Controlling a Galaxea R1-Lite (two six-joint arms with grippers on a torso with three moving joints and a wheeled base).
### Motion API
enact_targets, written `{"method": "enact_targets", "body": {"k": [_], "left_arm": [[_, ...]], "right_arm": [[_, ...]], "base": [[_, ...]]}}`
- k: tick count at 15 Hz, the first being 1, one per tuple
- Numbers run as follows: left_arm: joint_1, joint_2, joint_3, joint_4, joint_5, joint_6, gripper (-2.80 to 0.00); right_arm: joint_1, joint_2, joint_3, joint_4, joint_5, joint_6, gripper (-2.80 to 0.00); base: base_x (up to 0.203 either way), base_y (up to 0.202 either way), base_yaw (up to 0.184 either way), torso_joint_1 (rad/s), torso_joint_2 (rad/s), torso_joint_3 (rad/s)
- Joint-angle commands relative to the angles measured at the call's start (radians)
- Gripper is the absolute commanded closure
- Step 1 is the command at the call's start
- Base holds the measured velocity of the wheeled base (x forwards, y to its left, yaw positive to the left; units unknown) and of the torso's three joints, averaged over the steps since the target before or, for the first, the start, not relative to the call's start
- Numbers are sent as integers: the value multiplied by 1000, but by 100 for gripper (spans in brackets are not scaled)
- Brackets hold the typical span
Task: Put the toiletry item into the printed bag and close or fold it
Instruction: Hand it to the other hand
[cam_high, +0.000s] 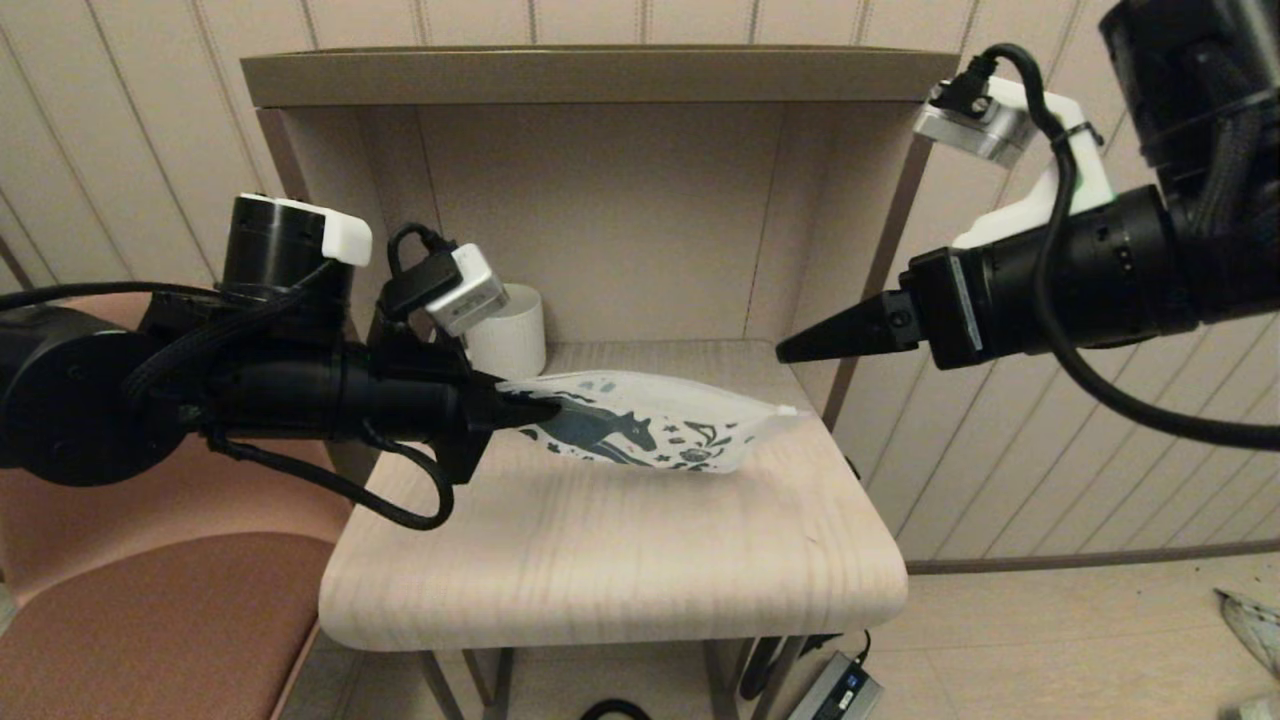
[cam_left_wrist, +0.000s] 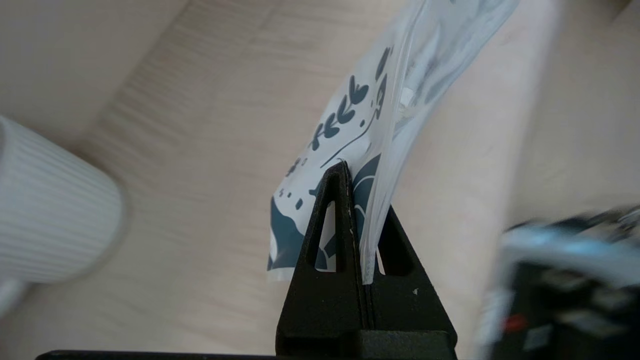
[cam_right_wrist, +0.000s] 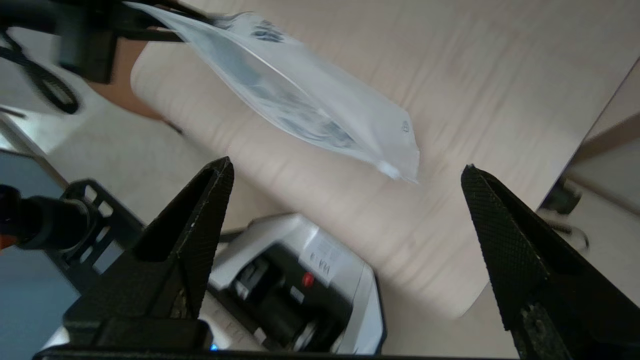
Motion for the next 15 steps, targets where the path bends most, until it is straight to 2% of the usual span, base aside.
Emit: {"method": "enact_targets", "body": {"k": [1,4,7,10,13,14,15], "left_arm": [[48,8,-3,-1,-47,-52,0],[87,23,-28,-1,-118,-106,0],[111,33,-56,-1,-190,-169,0],[119,62,-83,-1,-243,-200,0],[136,81,-128,-1,-278,-258,0],[148,85,-137,-1,-283,-261,0],[157,89,-141,-1,-297,-261,0]], "right_arm": [[-88,-39,159,-184,104,-40,-280],[-174,-46,280,-361,328,-79,-280],[-225,-33,298,-367,492,-112,-280],[-294,6,331,-367,698,-256,-280],[-328,54,355,-367,726,-343,-280],[-329,54,357,-367,726,-370,0],[-328,55,352,-367,726,-376,0]], "base": [[0,0,0,0,0,0],[0,0,0,0,0,0],[0,0,0,0,0,0],[0,0,0,0,0,0],[0,0,0,0,0,0],[0,0,0,0,0,0],[0,0,0,0,0,0]]}}
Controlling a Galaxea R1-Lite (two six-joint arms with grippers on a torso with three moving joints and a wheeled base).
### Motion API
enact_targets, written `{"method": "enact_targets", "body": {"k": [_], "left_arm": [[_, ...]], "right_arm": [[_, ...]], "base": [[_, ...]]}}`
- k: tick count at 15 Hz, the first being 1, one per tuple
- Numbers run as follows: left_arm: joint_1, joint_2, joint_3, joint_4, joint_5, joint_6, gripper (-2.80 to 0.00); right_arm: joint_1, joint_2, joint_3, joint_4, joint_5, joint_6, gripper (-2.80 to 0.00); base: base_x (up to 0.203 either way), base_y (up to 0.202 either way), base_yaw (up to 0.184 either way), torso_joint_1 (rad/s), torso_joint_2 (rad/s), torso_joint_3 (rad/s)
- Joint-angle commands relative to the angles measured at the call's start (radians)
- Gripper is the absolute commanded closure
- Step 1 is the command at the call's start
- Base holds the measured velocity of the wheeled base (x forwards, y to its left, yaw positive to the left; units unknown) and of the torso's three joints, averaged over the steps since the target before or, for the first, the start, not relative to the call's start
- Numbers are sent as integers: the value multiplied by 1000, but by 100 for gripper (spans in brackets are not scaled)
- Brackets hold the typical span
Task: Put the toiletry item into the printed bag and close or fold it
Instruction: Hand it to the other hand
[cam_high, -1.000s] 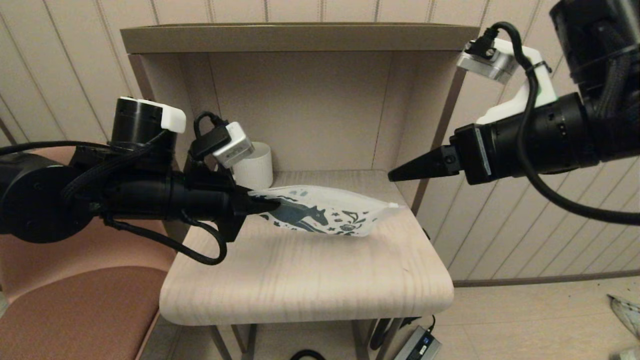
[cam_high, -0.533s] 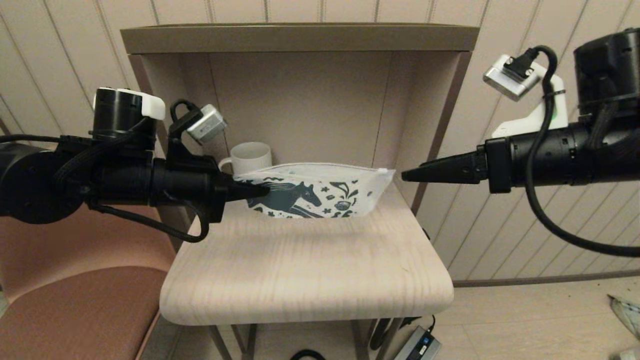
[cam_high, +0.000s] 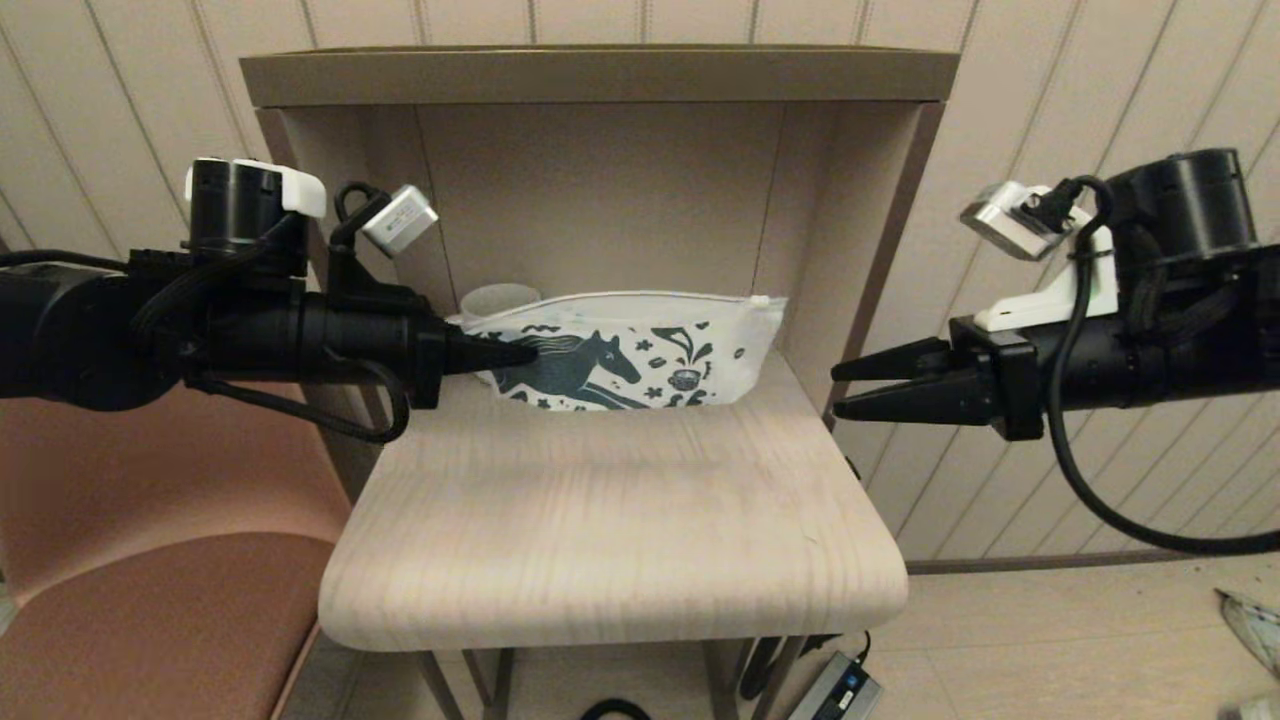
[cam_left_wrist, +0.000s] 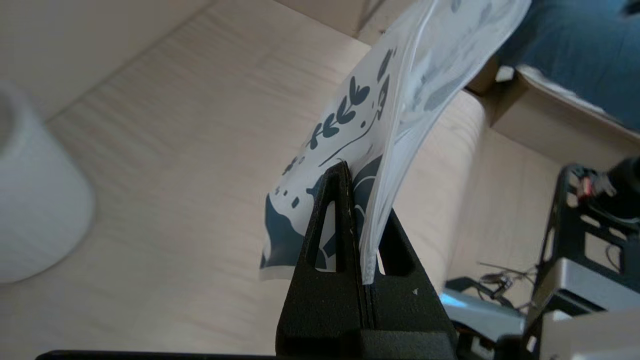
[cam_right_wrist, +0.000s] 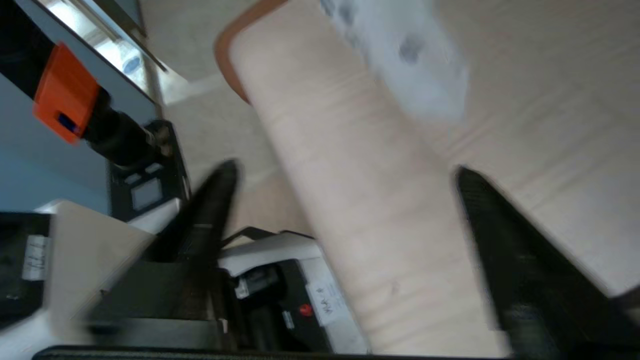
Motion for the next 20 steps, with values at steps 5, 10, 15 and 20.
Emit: {"method": "enact_targets", "body": {"k": [5,10,15,20], "left_arm": [[18,14,-12,1,-50,1,0],[18,14,-7,2,-91,3,0],[18,20,-7,5,-142,5,0],[18,23,-1,5,-142,12,0]], "right_arm": [[-7,102,-67,-32,5,-11,0],[-5,126,-109,-35,-16,-47,-280],[4,144,-133,-26,-16,-94,-280],[25,159,-190,-14,-17,-92,-280]], "base": [[0,0,0,0,0,0],[0,0,0,0,0,0],[0,0,0,0,0,0],[0,0,0,0,0,0]]}}
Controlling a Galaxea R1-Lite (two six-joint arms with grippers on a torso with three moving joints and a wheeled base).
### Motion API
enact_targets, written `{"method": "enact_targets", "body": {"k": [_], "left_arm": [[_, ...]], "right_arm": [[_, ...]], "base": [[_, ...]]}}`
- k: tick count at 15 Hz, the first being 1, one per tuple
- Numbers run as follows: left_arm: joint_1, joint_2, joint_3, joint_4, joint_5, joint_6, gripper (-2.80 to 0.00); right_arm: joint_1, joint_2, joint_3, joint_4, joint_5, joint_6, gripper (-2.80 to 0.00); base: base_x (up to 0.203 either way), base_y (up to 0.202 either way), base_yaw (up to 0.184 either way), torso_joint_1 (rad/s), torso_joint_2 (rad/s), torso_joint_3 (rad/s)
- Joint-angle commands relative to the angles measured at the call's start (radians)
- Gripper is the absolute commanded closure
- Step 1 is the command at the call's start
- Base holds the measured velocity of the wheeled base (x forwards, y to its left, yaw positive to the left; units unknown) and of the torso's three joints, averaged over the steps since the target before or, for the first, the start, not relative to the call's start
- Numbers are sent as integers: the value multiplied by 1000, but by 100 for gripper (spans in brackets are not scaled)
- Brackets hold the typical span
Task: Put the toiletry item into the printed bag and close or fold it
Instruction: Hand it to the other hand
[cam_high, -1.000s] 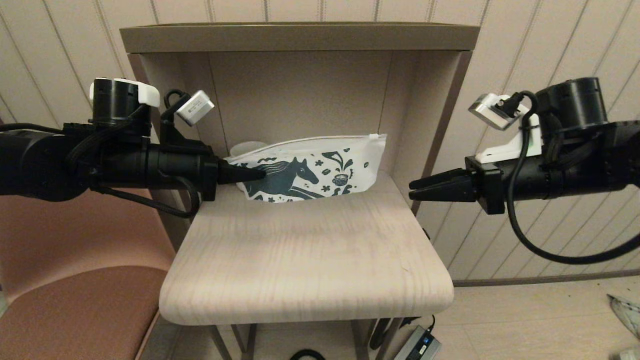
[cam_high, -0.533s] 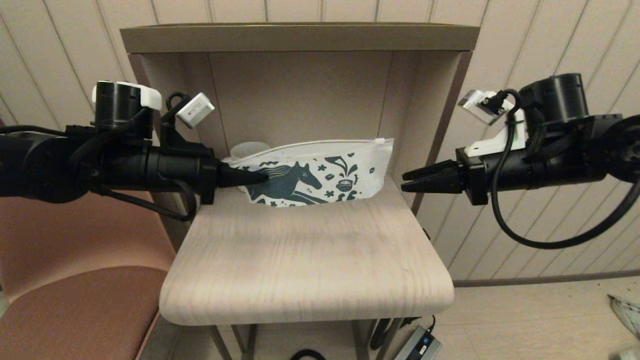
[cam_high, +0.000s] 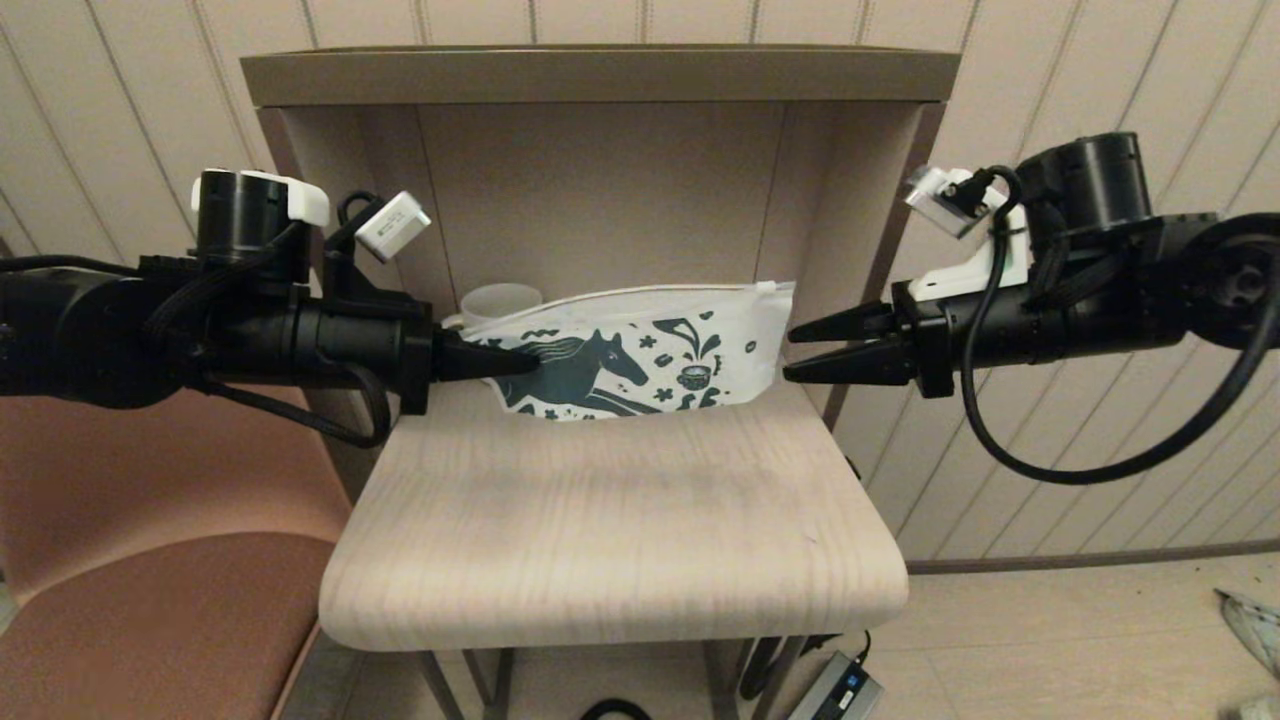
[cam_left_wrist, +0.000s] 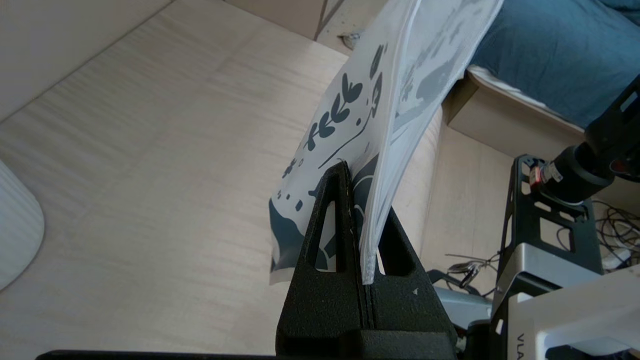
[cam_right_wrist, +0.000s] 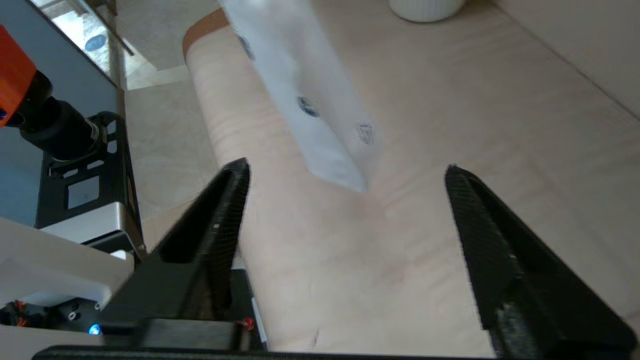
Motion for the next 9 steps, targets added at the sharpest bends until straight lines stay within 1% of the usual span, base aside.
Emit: {"method": "enact_targets", "body": {"k": [1,2,9], "left_arm": [[0,6,1,-1,-5,2,0],[0,6,2,-1,-6,2,0],[-1,11,7,0,-19,8,0]], "right_arm": [[4,6,-17,4,5,-1,-280],[5,5,-19,4,5,-2,-280],[105,32,-39,9,-10,-3,-280]], "base": [[0,0,0,0,0,0],[0,0,0,0,0,0],[0,0,0,0,0,0]]}}
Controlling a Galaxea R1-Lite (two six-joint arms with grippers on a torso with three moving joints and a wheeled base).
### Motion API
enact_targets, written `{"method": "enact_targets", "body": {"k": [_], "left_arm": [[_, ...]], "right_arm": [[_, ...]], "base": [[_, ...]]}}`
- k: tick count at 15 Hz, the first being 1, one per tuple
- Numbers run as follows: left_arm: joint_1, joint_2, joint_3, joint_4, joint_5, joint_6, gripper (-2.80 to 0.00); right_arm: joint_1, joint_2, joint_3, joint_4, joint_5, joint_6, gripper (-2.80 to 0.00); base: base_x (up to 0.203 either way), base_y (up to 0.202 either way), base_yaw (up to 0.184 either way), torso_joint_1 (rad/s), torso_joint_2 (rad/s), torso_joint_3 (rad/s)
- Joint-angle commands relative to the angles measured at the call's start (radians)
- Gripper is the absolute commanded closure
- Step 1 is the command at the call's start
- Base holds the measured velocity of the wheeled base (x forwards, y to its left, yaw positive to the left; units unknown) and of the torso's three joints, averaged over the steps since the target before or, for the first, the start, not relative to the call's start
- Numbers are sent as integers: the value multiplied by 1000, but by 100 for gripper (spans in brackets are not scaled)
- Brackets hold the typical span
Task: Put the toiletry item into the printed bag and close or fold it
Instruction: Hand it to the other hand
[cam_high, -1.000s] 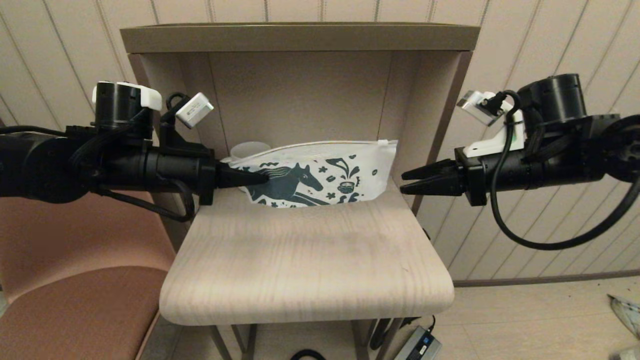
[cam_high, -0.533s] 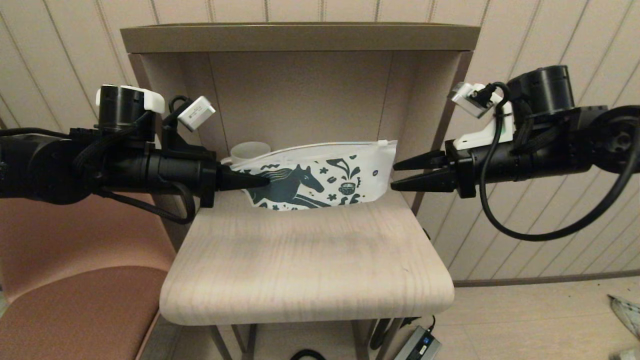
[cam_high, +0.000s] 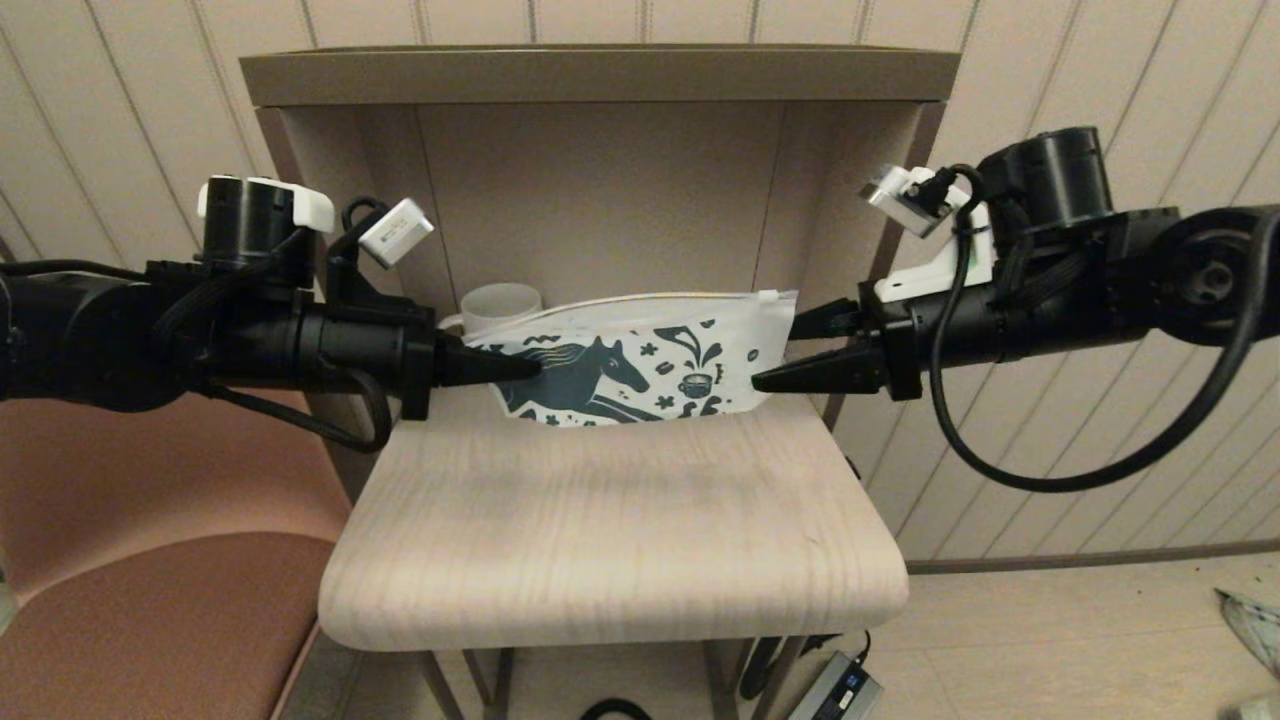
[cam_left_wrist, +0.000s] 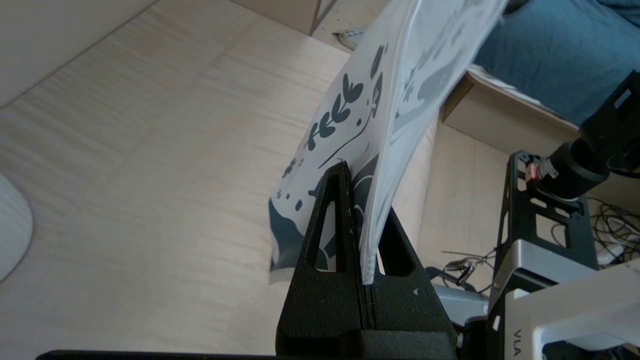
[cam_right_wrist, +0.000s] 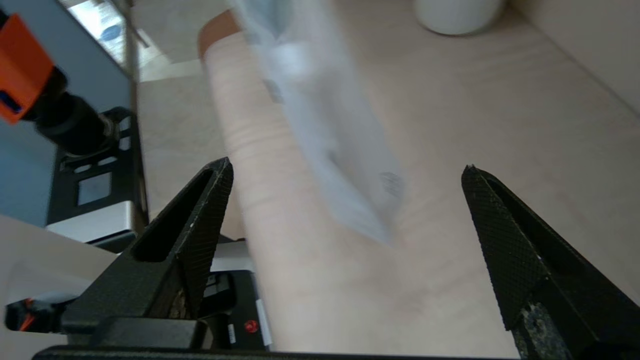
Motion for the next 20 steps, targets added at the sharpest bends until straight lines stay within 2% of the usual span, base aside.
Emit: {"method": "enact_targets", "body": {"k": [1,2,5,8,10,15,20], "left_arm": [[0,7,1,1,-8,3,0],[0,7,2,2,-20,3,0],[0,18,0,9,-113,1,0],[0,35,1,9,-126,3,0],[0,56,5,11,-161,15,0],[-3,81,11,11,-163,29,0],[-9,77,15,11,-163,29,0]], "right_arm": [[30,17,-9,3,4,-4,-280],[35,20,-11,13,2,-13,-280],[42,17,-28,140,-4,-113,-280],[38,13,-31,145,-10,-118,-280],[38,-2,-32,149,-10,-127,-280],[56,-46,-10,153,-11,-137,-280],[67,0,-45,153,-13,-137,-280]], "base": [[0,0,0,0,0,0],[0,0,0,0,0,0],[0,0,0,0,0,0],[0,0,0,0,0,0],[0,0,0,0,0,0],[0,0,0,0,0,0],[0,0,0,0,0,0]]}}
